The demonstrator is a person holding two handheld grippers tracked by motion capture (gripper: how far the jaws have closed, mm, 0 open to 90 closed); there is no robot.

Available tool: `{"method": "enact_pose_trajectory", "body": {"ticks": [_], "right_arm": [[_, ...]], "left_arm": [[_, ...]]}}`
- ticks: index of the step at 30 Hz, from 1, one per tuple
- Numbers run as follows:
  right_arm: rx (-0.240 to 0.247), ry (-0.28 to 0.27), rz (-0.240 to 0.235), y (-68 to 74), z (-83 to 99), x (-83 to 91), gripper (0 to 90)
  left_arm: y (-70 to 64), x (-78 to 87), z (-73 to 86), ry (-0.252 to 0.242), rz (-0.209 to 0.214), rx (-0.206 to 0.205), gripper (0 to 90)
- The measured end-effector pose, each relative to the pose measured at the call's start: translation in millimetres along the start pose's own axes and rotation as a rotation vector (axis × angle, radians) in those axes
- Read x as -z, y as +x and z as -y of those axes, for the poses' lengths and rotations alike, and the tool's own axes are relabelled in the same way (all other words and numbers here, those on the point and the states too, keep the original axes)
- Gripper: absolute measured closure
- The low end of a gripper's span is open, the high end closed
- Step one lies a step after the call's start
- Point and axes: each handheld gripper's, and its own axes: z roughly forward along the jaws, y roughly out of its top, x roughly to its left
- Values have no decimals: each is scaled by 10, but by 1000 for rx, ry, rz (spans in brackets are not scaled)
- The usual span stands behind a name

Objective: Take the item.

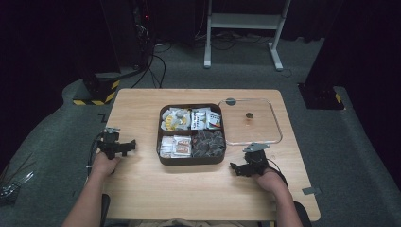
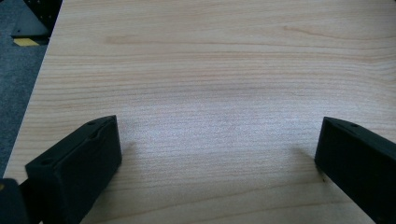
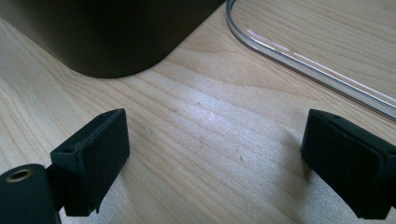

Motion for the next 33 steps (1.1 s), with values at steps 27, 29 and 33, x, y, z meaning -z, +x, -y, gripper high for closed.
{"method": "enact_pose_trajectory", "body": {"ticks": [27,29,33], "right_arm": [[-1,0,-4,-6,1,3,79],[-1,0,-4,-5,1,3,79],[-1,0,-4,-6,1,2,79]], "left_arm": [[-10,165,-166,60,74,-1,193],[-29,195,-206,73,92,-23,195],[-36,225,-262,101,107,-30,207]]}}
